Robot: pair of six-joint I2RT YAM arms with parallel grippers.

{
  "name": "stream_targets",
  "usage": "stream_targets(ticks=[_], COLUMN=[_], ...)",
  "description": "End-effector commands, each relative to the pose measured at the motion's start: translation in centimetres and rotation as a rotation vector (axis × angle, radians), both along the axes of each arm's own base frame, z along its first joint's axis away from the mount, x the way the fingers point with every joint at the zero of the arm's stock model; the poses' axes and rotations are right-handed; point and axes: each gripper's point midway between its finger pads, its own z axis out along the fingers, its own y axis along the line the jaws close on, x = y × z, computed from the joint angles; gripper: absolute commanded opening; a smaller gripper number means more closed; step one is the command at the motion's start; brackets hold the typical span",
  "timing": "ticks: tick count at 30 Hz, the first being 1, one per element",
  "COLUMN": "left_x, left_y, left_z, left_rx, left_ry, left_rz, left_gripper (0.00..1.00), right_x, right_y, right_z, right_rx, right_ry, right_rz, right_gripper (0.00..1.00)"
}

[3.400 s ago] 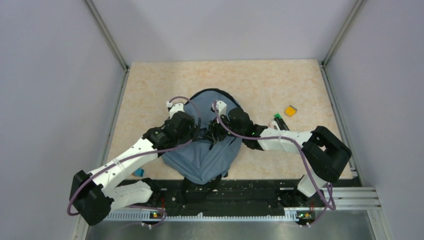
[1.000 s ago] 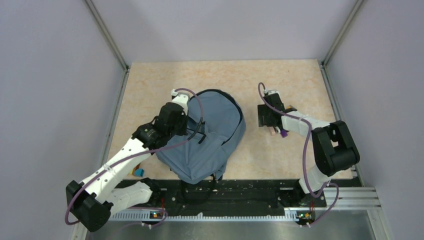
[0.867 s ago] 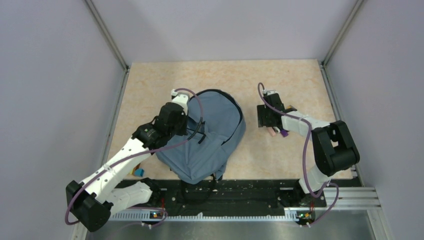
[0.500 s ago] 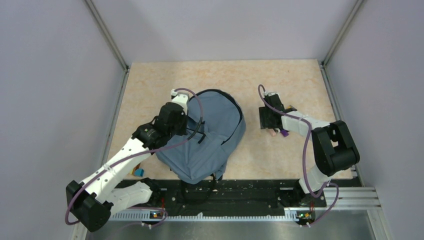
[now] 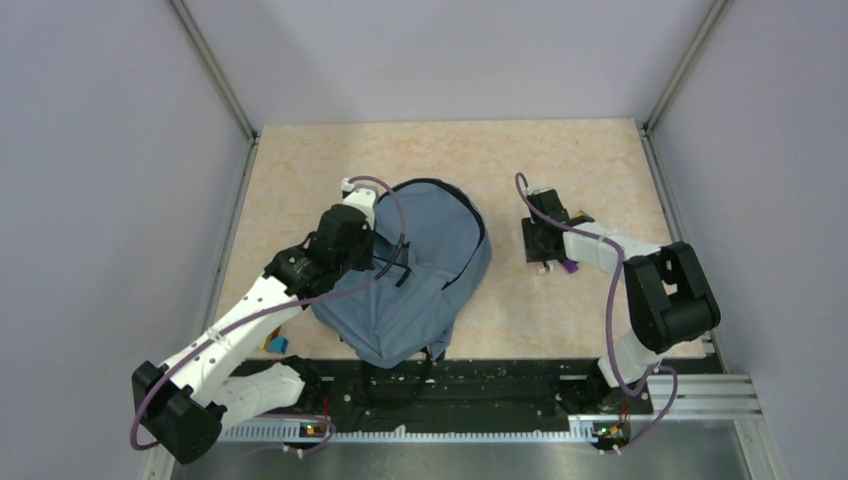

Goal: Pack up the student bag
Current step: Pick up the stationery from the center of the board.

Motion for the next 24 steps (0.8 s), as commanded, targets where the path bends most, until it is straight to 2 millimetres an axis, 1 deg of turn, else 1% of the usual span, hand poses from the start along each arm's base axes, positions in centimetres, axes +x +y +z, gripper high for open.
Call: stream_targets(ticks=[1, 5, 9, 12, 14, 16, 20, 24], left_x=[1.6, 1.6, 1.6, 1.6, 1.6, 1.7, 1.7, 1.7], left_y=[0.9, 0.9, 1.0, 0.9, 0.9, 0.9, 0.8, 0.8], left_z=[1.8, 1.9, 1.9, 1.9, 2.0, 2.0, 1.9, 1.7], left_rx=[0.005, 0.006, 0.006, 0.002, -0.001, -0.003, -0.005, -0.002], left_ry=[-0.092, -0.094, -0.093, -0.093, -0.094, -0.094, -0.089, -0.084], left_rz=[0.048, 0.050, 0.052, 0.049, 0.048, 0.048, 0.045, 0.044], left_gripper=[0.00, 0.00, 0.00, 0.00, 0.00, 0.00, 0.00, 0.00], right_x=[0.8, 0.9, 0.5, -0.2, -0.7, -1.1, -1.7, -2.0], right_y=[0.1, 0.3, 0.7, 1.9, 3.4, 5.4, 9.9, 15.0], right_z=[2.4, 3.9, 6.3, 8.7, 10.9, 13.4, 18.5, 22.6], right_rx=[0.026, 0.053, 0.096, 0.179, 0.271, 0.393, 0.581, 0.711], right_ry=[-0.059, -0.106, -0.150, -0.190, -0.231, -0.279, -0.385, -0.473], right_rz=[0.000, 0.000, 0.018, 0.064, 0.108, 0.170, 0.301, 0.432], right_gripper=[0.38, 0.34, 0.34, 0.34, 0.34, 0.34, 0.34, 0.34])
